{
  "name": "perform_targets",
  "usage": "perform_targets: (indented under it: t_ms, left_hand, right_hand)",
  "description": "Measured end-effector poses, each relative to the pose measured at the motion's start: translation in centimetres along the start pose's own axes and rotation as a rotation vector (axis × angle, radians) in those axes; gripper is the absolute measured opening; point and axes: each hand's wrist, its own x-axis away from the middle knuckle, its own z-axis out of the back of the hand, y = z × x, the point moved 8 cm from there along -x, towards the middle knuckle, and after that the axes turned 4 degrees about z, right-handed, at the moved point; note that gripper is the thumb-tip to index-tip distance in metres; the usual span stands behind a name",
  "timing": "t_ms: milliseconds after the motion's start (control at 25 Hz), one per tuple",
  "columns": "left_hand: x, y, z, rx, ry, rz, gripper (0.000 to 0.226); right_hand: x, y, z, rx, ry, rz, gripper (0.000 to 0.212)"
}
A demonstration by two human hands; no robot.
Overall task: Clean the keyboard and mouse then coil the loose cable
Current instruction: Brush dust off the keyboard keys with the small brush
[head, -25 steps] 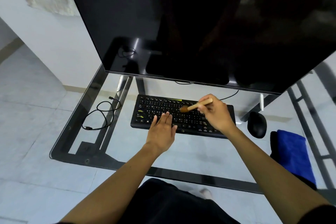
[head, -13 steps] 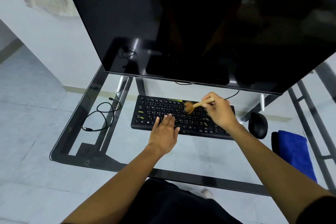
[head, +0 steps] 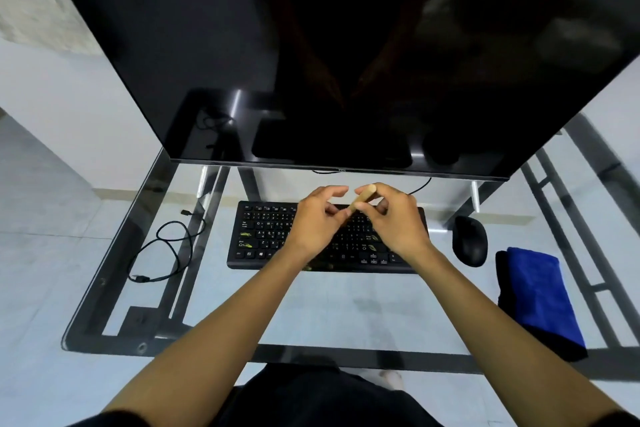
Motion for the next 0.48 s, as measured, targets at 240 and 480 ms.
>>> perform_targets:
  t_ms: [240,480]
  left_hand:
    - [-0.7,0.3,-1.1,-0.047,-0.072,-0.026,0.008]
    - [-1.6,-1.2,-0.4,0.081,-0.065,0.035,0.007]
  right_hand:
    - [-0.8,-0.1,0.9,-0.041,0.055,0.002,0.014]
    - [-0.1,4.8,0.5,0.173,-0.104,-0.111,0.039]
